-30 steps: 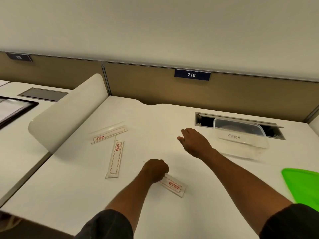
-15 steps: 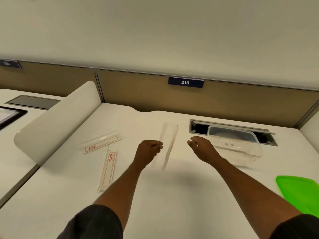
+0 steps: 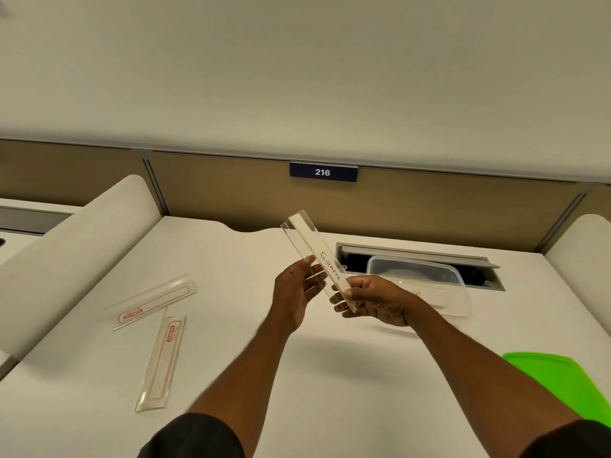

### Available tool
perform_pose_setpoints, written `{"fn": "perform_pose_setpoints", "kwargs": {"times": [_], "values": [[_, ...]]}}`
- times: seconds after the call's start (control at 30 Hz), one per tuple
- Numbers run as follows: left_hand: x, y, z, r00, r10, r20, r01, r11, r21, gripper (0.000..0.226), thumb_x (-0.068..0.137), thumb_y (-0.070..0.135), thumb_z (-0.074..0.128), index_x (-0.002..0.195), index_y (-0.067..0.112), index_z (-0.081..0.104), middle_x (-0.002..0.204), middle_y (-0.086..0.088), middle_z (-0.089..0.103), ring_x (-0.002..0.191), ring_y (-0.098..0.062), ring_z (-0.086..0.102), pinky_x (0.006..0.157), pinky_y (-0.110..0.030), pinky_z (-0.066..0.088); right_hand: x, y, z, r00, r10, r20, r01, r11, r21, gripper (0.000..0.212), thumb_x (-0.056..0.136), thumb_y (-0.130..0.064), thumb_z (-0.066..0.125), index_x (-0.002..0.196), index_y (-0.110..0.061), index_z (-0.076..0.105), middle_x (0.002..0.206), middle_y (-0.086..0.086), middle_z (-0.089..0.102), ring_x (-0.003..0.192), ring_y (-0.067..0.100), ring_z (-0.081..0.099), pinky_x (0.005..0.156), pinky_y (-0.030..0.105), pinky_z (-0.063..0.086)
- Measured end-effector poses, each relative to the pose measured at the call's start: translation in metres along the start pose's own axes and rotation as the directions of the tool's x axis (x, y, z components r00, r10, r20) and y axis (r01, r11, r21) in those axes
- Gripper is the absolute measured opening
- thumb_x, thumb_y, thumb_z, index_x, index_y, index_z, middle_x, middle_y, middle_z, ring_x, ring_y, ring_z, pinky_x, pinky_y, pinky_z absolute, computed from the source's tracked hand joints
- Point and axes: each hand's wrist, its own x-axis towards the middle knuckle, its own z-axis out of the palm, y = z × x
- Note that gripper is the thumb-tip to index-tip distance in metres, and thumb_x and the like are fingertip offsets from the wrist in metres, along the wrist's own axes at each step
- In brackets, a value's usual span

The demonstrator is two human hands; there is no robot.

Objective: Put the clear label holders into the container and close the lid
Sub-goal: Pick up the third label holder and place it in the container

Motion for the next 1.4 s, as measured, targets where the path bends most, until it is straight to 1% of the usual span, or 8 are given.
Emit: {"fn": "perform_pose_setpoints", "kwargs": {"times": [0.17, 0.47, 0.77, 0.87, 0.97, 1.07, 1.27, 1.4], "values": [[0.023, 0.007, 0.029, 1.000, -0.003, -0.012, 0.002, 0.998, -0.067, 0.061, 0.078, 0.062, 0.059, 0.122, 0.020, 0.057, 0.112, -0.015, 0.068, 0.102, -0.029, 0.067, 0.083, -0.039, 0.056, -0.015, 0.003, -0.048, 0.999, -0.001, -0.042, 0.003, 1.000, 0.027, 0.052, 0.073, -0.033, 0.080, 0.118, -0.010, 0.066, 0.114, 0.017, 0.068, 0.104, 0.029, 0.065, 0.094, 0.040, 0.053], [0.066, 0.009, 0.087, 0.991, 0.007, 0.137, -0.035, 0.978, 0.204, 0.039, 0.072, 0.059, 0.066, 0.099, 0.030, 0.068, 0.082, 0.002, 0.075, 0.086, -0.016, 0.069, 0.076, -0.032, 0.056, -0.046, 0.004, -0.135, 0.994, 0.020, -0.107, -0.018, 1.000, 0.022, 0.055, 0.067, -0.031, 0.084, 0.115, -0.009, 0.067, 0.111, 0.017, 0.069, 0.099, 0.027, 0.066, 0.087, 0.034, 0.056], [0.102, -0.021, 0.126, 0.977, -0.043, 0.209, -0.022, 0.954, 0.298, 0.046, 0.085, 0.011, 0.067, 0.128, 0.014, 0.052, 0.115, -0.009, 0.065, 0.105, -0.024, 0.064, 0.088, -0.031, 0.054, -0.065, 0.002, -0.207, 0.975, 0.015, -0.221, -0.066, 0.972, -0.225, 0.046, 0.066, -0.026, 0.085, 0.109, -0.018, 0.071, 0.109, 0.004, 0.073, 0.098, 0.018, 0.070, 0.077, 0.023, 0.056], [0.109, -0.033, 0.129, 0.973, -0.066, 0.223, -0.039, 0.899, 0.436, 0.037, 0.082, 0.002, 0.064, 0.118, 0.012, 0.061, 0.102, -0.008, 0.071, 0.093, -0.020, 0.069, 0.075, -0.022, 0.056, -0.066, 0.004, -0.223, 0.974, 0.022, -0.224, -0.104, 0.926, -0.363, 0.037, 0.068, -0.030, 0.084, 0.104, -0.026, 0.074, 0.104, -0.007, 0.075, 0.096, 0.011, 0.070, 0.073, 0.018, 0.054], [0.112, -0.040, 0.127, 0.966, -0.118, 0.230, -0.082, 0.703, 0.706, 0.016, 0.075, 0.010, 0.074, 0.089, 0.017, 0.071, 0.086, 0.002, 0.074, 0.081, -0.018, 0.069, 0.063, -0.019, 0.052, -0.066, 0.013, -0.237, 0.961, 0.019, -0.276, -0.170, 0.827, -0.536, 0.027, 0.066, -0.038, 0.083, 0.092, -0.039, 0.074, 0.092, -0.015, 0.076, 0.085, 0.006, 0.069, 0.065, 0.015, 0.051], [0.117, -0.052, 0.124, 0.960, -0.119, 0.252, -0.233, 0.156, 0.960, 0.026, 0.067, 0.030, 0.083, 0.076, 0.011, 0.066, 0.083, -0.003, 0.069, 0.075, -0.021, 0.061, 0.064, -0.030, 0.045, -0.063, 0.022, -0.244, 0.962, 0.012, -0.272, -0.201, 0.706, -0.679, 0.022, 0.067, -0.037, 0.082, 0.086, -0.039, 0.072, 0.084, -0.020, 0.073, 0.079, 0.004, 0.068, 0.061, 0.013, 0.049], [0.113, -0.075, 0.136, 0.929, -0.208, 0.307, -0.366, -0.384, 0.847, 0.043, 0.072, 0.038, 0.079, 0.100, 0.007, 0.068, 0.100, -0.010, 0.069, 0.083, -0.024, 0.061, 0.071, -0.032, 0.050, -0.047, 0.032, -0.239, 0.982, -0.021, -0.187, -0.165, 0.390, -0.906, 0.043, 0.071, -0.040, 0.078, 0.110, -0.025, 0.068, 0.108, -0.008, 0.070, 0.095, 0.013, 0.064, 0.081, 0.026, 0.051], [0.111, -0.088, 0.148, 0.903, -0.235, 0.360, -0.427, -0.584, 0.691, 0.038, 0.077, 0.032, 0.077, 0.100, 0.004, 0.066, 0.103, -0.015, 0.069, 0.089, -0.032, 0.067, 0.074, -0.039, 0.053, -0.040, 0.039, -0.238, 0.979, -0.033, -0.203, -0.191, 0.216, -0.957, 0.053, 0.070, -0.046, 0.077, 0.117, -0.024, 0.062, 0.115, -0.003, 0.068, 0.101, 0.018, 0.059, 0.075, 0.026, 0.042]]}}
